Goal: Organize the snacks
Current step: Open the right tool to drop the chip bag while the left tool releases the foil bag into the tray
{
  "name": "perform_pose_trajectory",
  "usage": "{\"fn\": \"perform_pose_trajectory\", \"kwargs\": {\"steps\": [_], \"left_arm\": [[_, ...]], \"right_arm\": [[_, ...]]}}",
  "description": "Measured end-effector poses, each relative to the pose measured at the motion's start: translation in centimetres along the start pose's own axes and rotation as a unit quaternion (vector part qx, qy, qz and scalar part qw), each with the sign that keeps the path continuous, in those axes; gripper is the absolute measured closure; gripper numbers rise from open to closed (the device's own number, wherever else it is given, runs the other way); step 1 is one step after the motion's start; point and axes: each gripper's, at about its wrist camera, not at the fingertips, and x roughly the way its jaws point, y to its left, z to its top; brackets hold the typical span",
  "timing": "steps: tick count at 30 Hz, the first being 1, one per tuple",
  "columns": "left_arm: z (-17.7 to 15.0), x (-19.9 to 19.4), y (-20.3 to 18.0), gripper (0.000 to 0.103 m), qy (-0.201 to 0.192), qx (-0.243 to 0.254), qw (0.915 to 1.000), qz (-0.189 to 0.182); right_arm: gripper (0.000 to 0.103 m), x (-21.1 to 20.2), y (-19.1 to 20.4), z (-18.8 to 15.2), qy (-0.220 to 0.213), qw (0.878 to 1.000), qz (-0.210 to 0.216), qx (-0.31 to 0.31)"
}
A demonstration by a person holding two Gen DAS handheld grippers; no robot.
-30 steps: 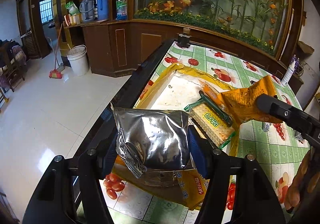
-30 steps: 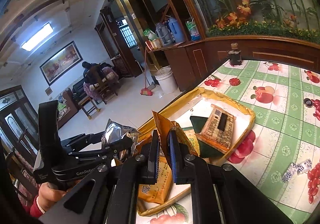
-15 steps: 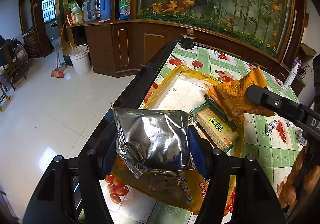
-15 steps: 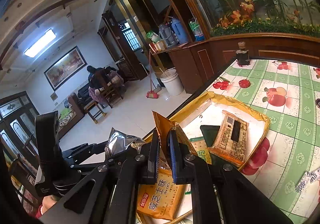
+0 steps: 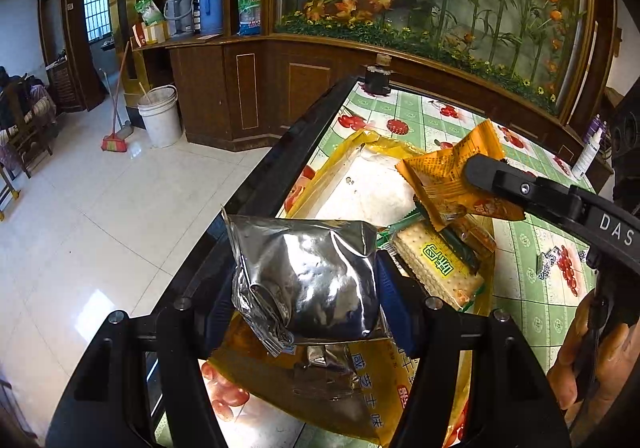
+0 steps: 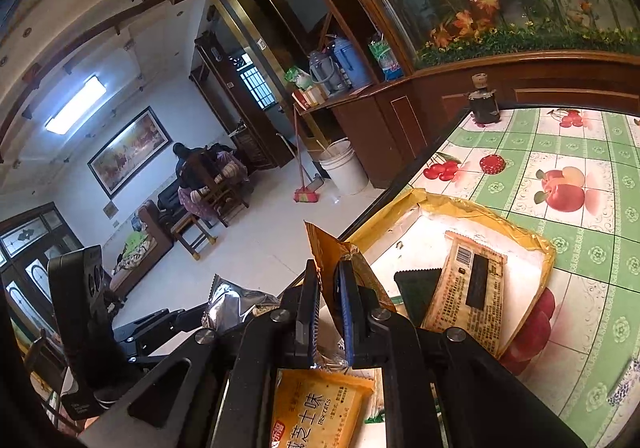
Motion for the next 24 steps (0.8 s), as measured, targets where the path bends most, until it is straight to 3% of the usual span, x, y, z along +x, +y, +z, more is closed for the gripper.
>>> {"fn": "perform_pose_trajectory", "kwargs": {"steps": [14, 24], "left_arm": [[-0.2, 2.7, -1.9, 0.039, 0.014, 0.026, 0.9990, 0.034], [-0.3, 3.4, -2.6, 0.039, 0.017, 0.036, 0.9985, 0.038]], "right_arm": [[0.093, 3.0, -1.5, 0.2, 0.012, 1.000, -0.021, -0.004], [0.092, 3.8, -2.1, 1.0, -0.004, 1.000, -0.024, -0.005]]}}
